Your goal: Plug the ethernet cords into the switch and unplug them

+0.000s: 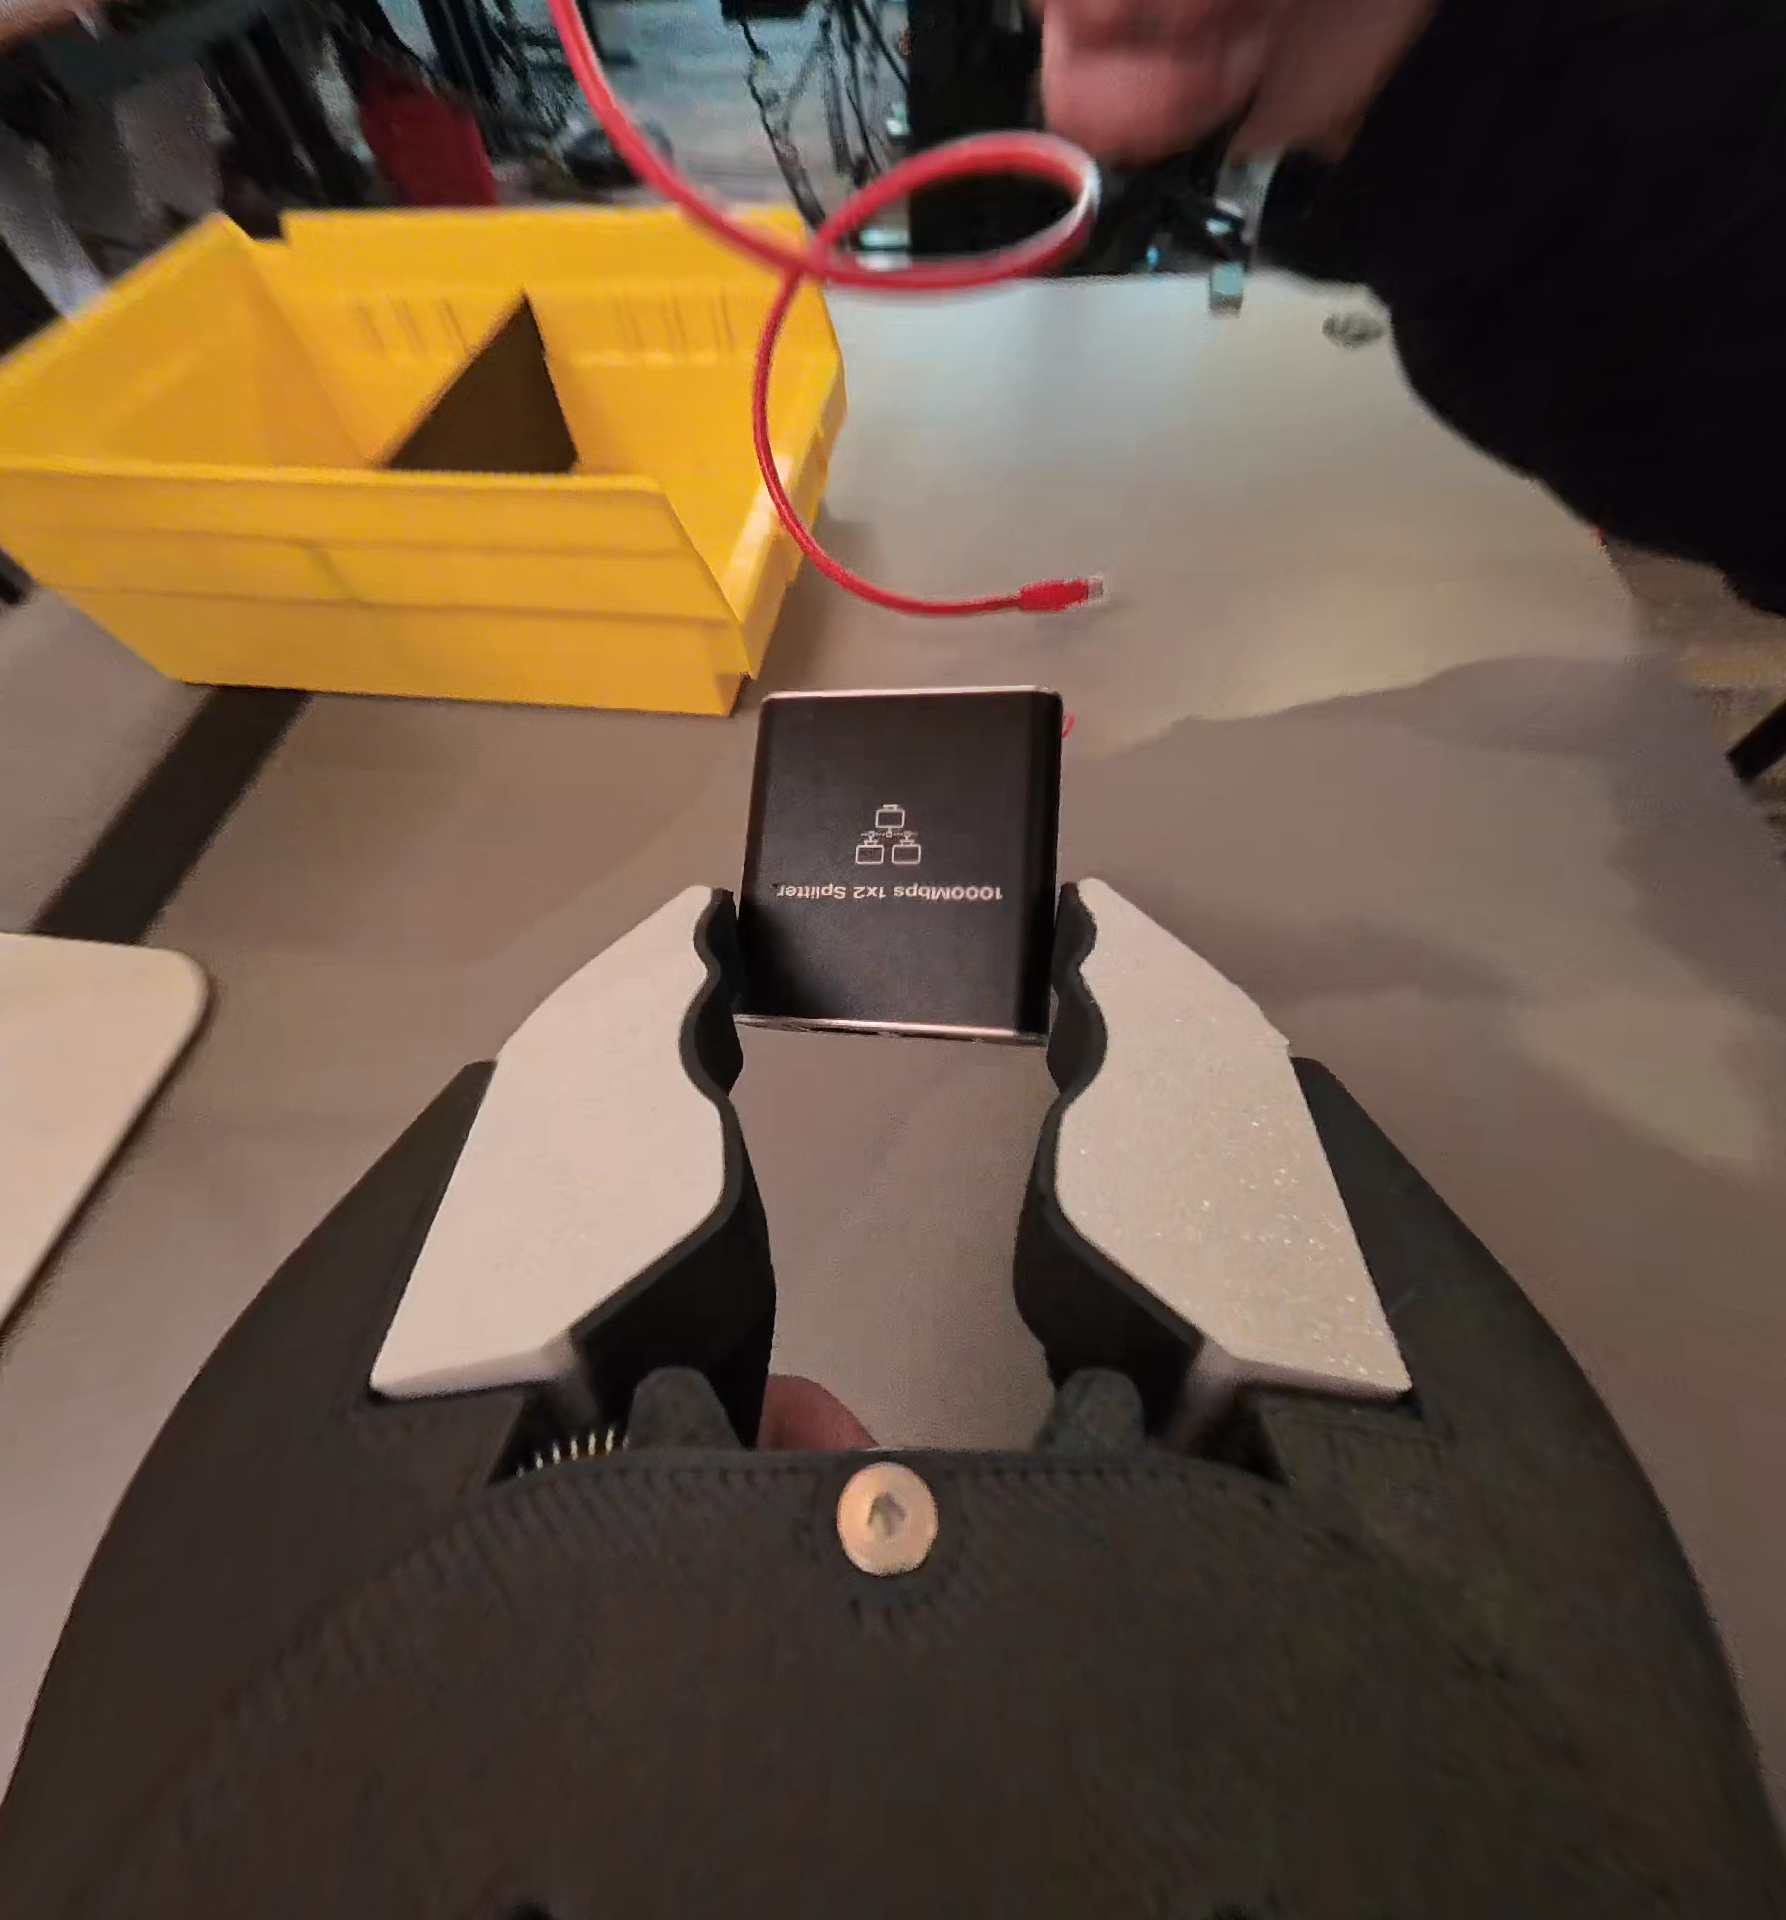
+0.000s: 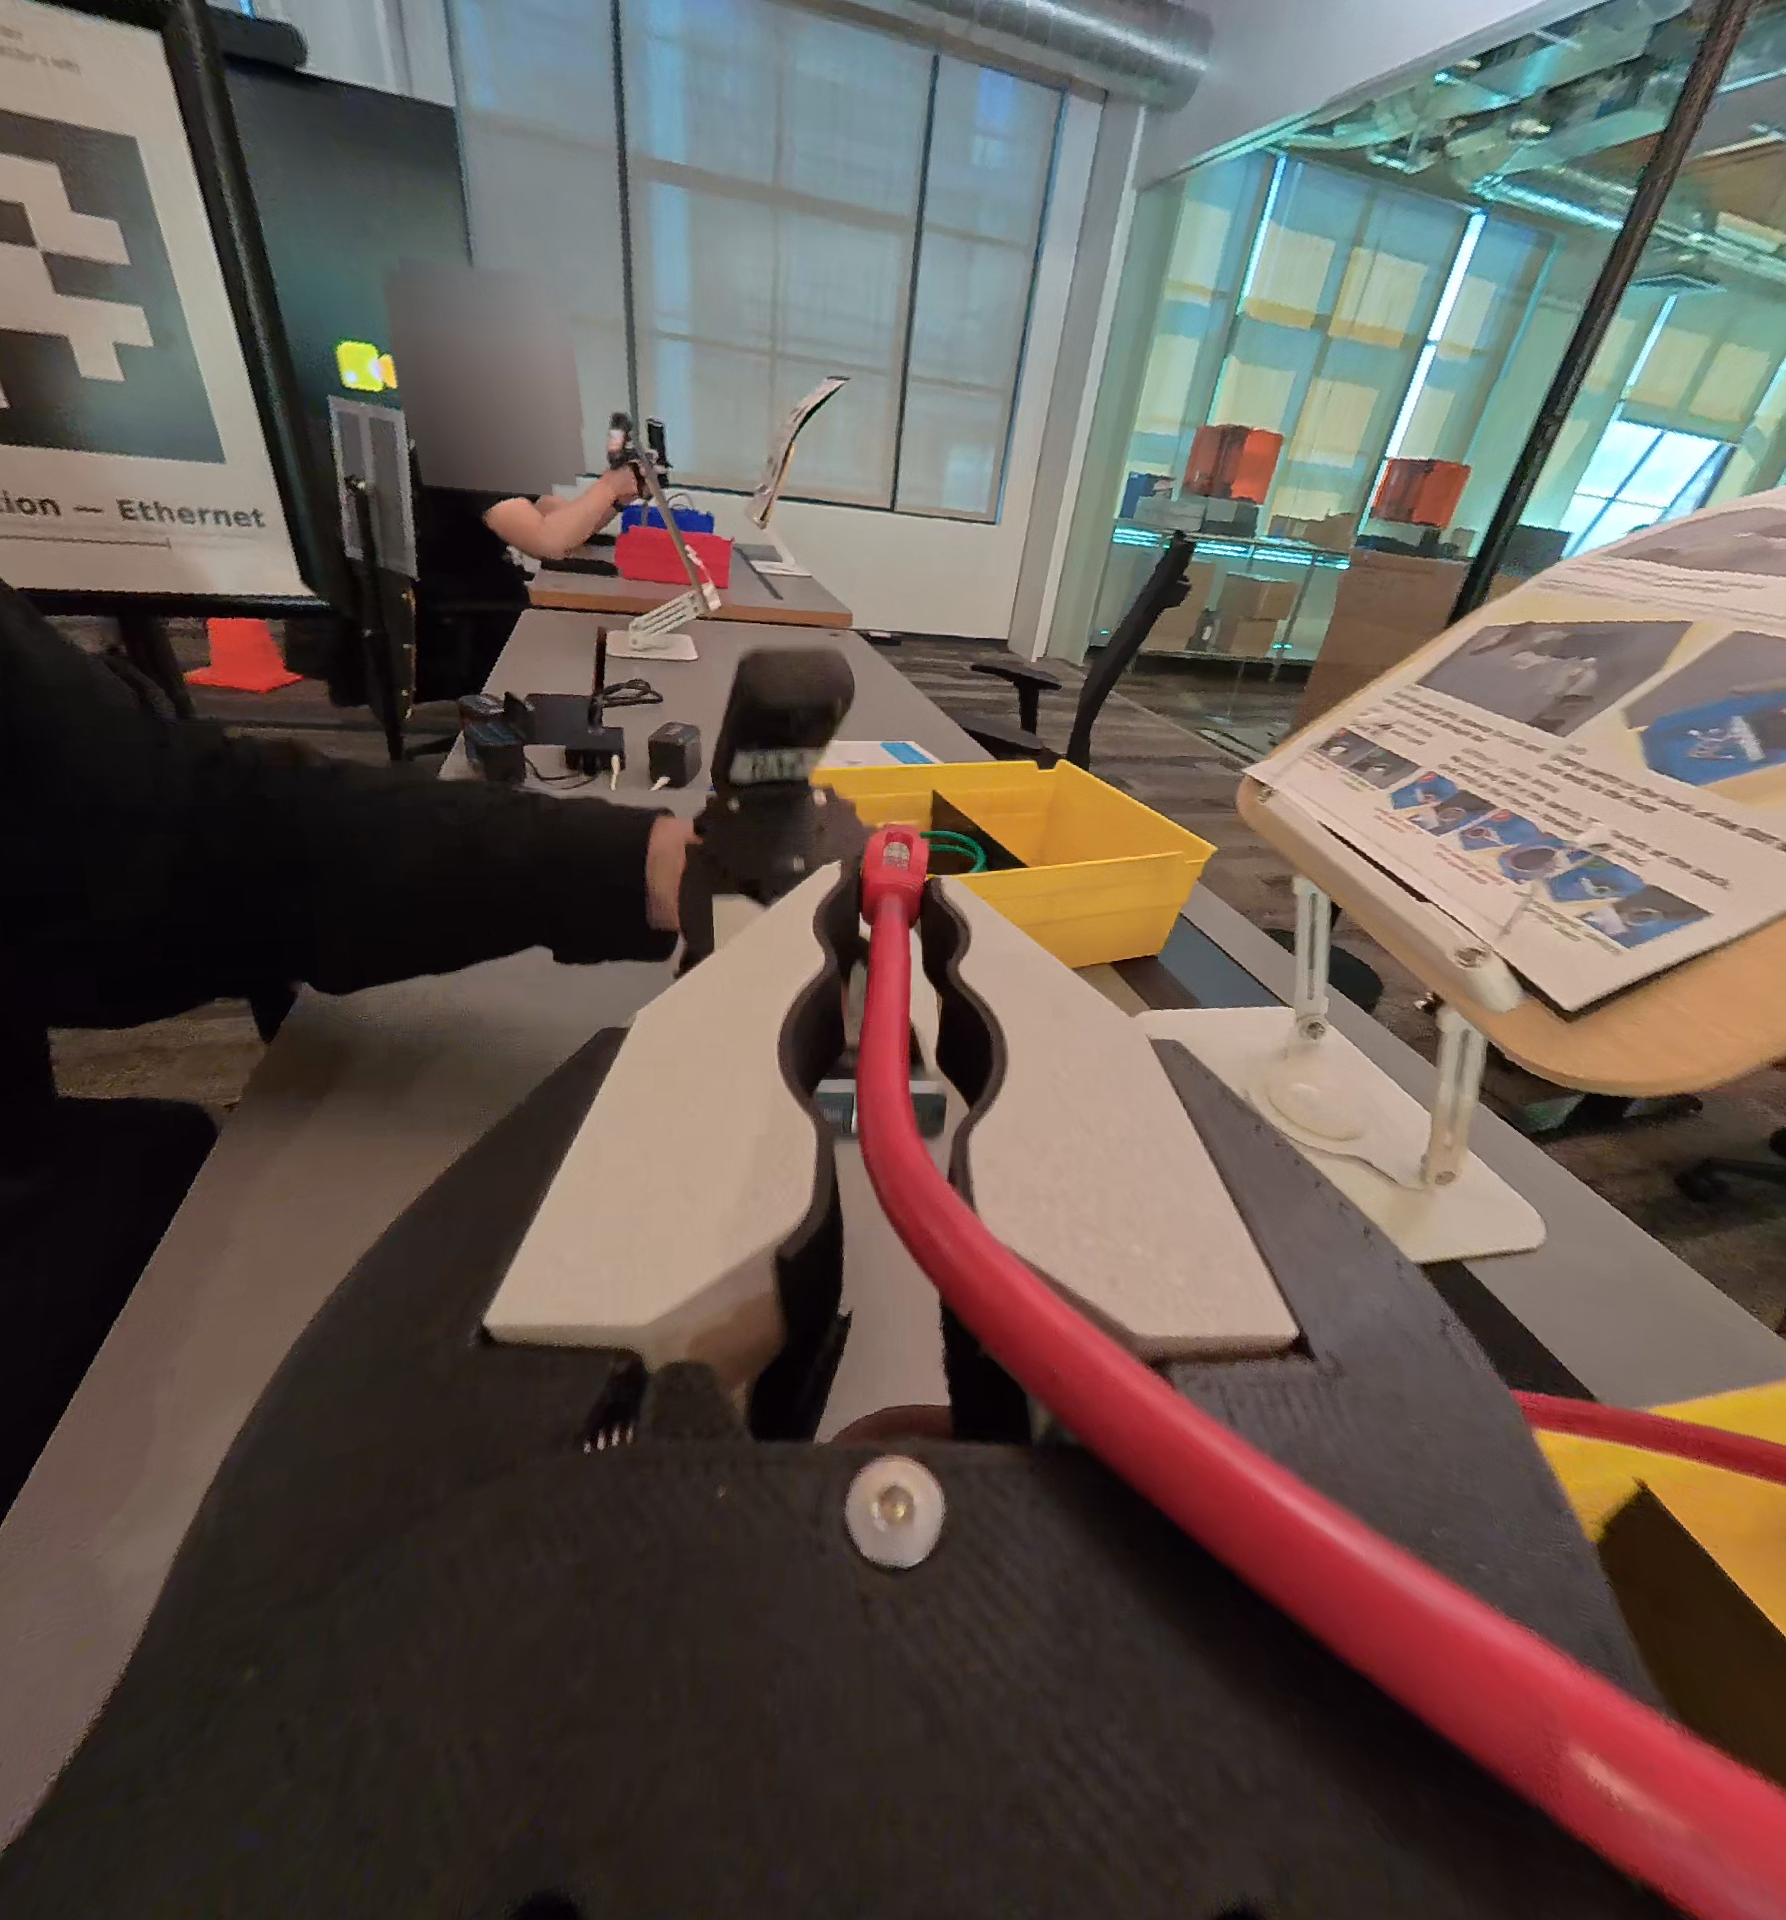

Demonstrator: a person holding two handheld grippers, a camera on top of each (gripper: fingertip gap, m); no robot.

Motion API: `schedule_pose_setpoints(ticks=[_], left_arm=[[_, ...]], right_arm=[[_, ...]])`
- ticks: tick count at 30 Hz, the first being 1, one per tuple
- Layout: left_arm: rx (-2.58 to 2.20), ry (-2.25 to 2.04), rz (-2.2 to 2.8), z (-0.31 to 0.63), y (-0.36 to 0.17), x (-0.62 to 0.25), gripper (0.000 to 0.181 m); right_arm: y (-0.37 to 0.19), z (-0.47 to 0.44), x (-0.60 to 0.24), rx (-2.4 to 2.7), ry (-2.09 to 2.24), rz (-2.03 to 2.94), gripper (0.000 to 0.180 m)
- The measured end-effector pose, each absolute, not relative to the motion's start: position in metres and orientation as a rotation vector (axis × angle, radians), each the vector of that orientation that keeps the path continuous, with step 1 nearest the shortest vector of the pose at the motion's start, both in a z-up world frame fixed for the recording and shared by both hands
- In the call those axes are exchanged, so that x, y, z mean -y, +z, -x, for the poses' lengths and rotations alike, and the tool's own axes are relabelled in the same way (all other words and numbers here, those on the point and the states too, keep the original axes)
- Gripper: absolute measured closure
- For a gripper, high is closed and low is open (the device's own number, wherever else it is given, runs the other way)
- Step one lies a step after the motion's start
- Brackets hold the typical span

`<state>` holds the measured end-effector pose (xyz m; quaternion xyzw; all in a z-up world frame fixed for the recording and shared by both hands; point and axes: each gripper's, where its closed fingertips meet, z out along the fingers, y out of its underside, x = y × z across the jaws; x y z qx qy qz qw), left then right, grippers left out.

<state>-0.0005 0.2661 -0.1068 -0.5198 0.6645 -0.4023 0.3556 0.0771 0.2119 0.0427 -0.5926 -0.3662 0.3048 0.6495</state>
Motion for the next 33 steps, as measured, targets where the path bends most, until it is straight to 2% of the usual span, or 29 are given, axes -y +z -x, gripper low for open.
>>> schedule_pose_setpoints(ticks=[5,10,21,33], left_arm=[[-1.597,-0.991,1.328,0.055,-0.061,-0.264,0.124],[-1.468,-1.127,1.223,0.084,-0.032,-0.247,0.124],[-1.499,-1.077,1.259,0.096,-0.040,-0.251,0.124],[-1.537,-1.077,1.252,0.091,-0.039,-0.243,0.124]], right_arm=[[0.032,-0.033,-0.215,0.908,0.752,1.336,0.170],[0.019,0.014,-0.216,0.992,0.788,1.337,0.170],[0.006,0.056,-0.223,1.041,0.817,1.343,0.170],[-0.007,0.057,-0.230,1.038,0.805,1.379,0.170]])
